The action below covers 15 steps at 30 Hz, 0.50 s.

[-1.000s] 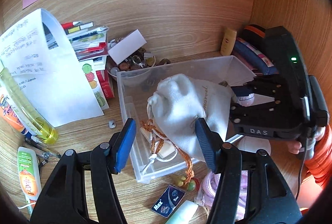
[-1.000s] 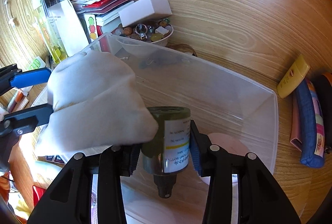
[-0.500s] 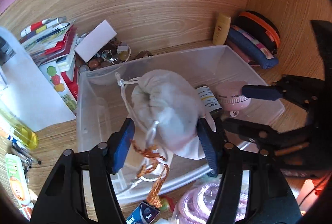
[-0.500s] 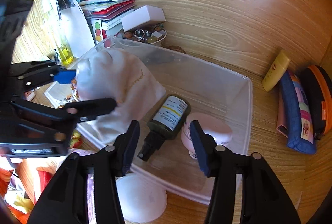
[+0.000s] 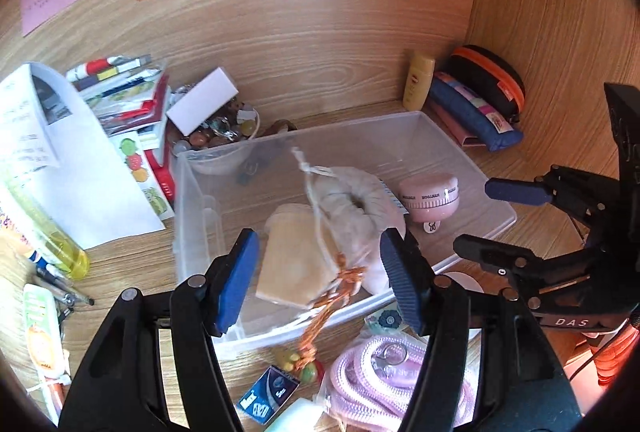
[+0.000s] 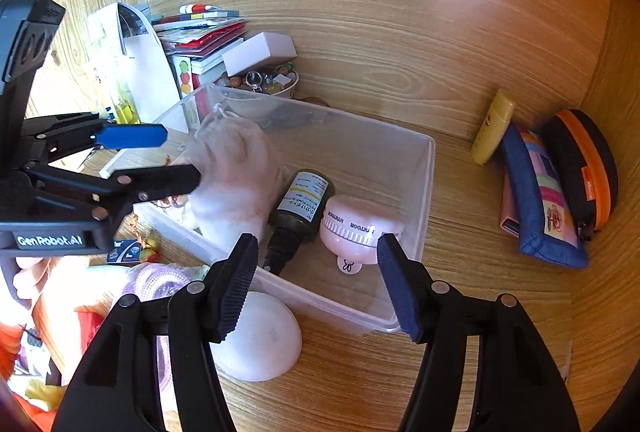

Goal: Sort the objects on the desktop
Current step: 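Lower the white pouch and green bottle into the clear box and open both grippers, then grasp the teal tube with the left gripper while the right gripper grasps the round white lid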

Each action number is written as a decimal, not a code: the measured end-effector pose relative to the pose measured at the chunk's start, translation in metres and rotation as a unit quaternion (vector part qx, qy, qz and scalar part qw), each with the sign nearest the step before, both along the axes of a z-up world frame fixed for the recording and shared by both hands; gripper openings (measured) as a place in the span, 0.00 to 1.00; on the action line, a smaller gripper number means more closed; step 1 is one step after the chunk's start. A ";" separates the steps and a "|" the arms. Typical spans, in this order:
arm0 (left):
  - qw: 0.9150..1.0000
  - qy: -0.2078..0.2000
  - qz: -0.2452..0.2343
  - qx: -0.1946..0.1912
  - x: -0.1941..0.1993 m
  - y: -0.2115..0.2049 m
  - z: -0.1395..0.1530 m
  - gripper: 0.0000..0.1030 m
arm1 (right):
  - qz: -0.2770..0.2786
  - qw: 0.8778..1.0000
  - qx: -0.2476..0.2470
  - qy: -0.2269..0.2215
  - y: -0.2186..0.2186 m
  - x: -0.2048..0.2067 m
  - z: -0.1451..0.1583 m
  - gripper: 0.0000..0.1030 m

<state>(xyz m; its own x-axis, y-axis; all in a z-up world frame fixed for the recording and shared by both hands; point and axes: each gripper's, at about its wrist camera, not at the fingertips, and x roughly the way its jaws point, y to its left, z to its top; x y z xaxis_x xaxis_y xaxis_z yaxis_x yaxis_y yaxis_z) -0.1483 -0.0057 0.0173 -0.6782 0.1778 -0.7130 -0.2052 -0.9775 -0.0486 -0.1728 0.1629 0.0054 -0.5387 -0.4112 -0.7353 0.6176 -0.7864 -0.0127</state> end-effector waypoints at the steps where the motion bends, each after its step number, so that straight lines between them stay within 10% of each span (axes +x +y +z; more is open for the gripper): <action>1: 1.000 0.002 0.003 0.003 0.003 -0.002 0.002 0.61 | 0.000 1.000 -0.002 -0.001 0.001 0.003 0.000 0.60; 15: 0.999 -0.002 0.042 -0.012 0.056 -0.040 -0.006 0.76 | 0.010 1.000 0.009 0.023 0.004 0.051 -0.002 0.72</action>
<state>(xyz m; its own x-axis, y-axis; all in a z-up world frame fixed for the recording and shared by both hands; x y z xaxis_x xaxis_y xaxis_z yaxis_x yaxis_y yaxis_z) -0.0923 -0.0454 0.0112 -0.6866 0.1032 -0.7197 -0.1226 -0.9921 -0.0253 -0.1221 0.1674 0.0033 -0.5642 -0.4087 -0.7174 0.6318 -0.7731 -0.0565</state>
